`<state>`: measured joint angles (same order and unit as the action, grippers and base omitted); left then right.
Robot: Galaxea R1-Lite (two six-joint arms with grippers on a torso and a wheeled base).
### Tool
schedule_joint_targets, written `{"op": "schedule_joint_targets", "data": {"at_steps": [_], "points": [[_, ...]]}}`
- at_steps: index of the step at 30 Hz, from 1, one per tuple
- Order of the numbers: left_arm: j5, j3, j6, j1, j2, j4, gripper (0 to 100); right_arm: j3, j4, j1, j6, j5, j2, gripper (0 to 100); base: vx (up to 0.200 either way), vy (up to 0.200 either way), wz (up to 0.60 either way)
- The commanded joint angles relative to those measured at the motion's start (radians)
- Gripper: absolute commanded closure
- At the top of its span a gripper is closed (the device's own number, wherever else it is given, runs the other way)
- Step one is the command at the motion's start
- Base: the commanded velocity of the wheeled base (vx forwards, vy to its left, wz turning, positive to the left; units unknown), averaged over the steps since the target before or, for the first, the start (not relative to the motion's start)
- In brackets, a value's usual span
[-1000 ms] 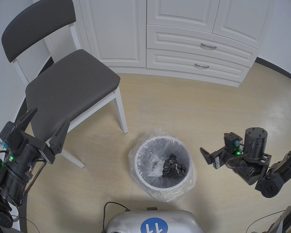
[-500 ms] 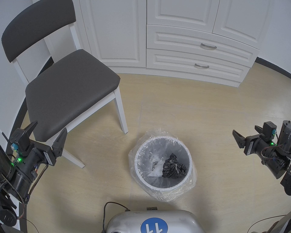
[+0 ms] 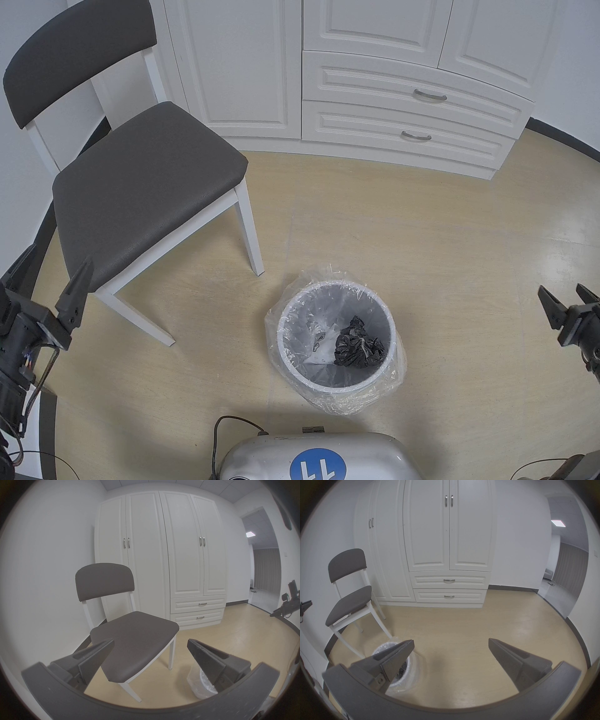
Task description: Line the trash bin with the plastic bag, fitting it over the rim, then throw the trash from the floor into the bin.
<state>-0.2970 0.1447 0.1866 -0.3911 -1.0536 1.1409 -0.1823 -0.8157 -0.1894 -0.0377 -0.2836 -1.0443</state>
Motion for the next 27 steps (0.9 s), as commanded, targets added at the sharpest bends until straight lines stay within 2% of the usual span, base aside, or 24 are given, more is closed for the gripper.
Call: {"op": "schedule_joint_targets", "data": {"at_steps": [1,4,5,6,7,12,16,20,24,27], "points": [[0.004,0.004,-0.003,0.003,0.357,-0.296,0,-0.014,0.515,0.054,0.027,-0.006,0.648,0,0.000,0.000,0.00],[0.004,0.016,-0.004,0.017,0.431,-0.392,0,-0.051,0.696,0.107,0.025,0.000,0.810,0,0.000,0.000,0.00],[0.004,0.016,-0.004,0.017,0.431,-0.392,0,-0.051,0.696,0.107,0.025,0.000,0.810,0,0.000,0.000,0.00],[0.009,0.016,-0.010,0.064,0.466,-0.418,0,-0.051,0.696,0.107,0.025,0.000,0.810,0,0.000,0.000,0.00],[0.009,0.016,-0.013,0.083,0.481,-0.431,0,-0.075,0.796,0.171,0.021,0.009,0.925,0,0.000,0.000,0.00],[0.009,0.010,-0.013,0.124,0.534,-0.437,0,-0.068,0.802,0.186,0.018,0.023,1.011,0,0.000,0.000,0.00],[0.012,0.000,-0.003,0.176,0.578,-0.438,0,-0.017,0.788,0.188,-0.018,0.069,1.044,0,0.000,0.000,0.00],[0.033,0.001,-0.001,0.202,0.658,-0.446,0,0.007,0.774,0.188,-0.036,0.069,1.044,0,0.000,0.000,0.00],[0.042,0.004,0.001,0.228,0.761,-0.521,0,0.038,0.748,0.188,-0.033,0.075,1.044,0,0.000,0.000,0.00],[0.044,0.003,0.016,0.250,0.833,-0.593,0,0.080,0.655,0.188,-0.031,0.081,1.044,0,0.000,0.000,0.00]]}}
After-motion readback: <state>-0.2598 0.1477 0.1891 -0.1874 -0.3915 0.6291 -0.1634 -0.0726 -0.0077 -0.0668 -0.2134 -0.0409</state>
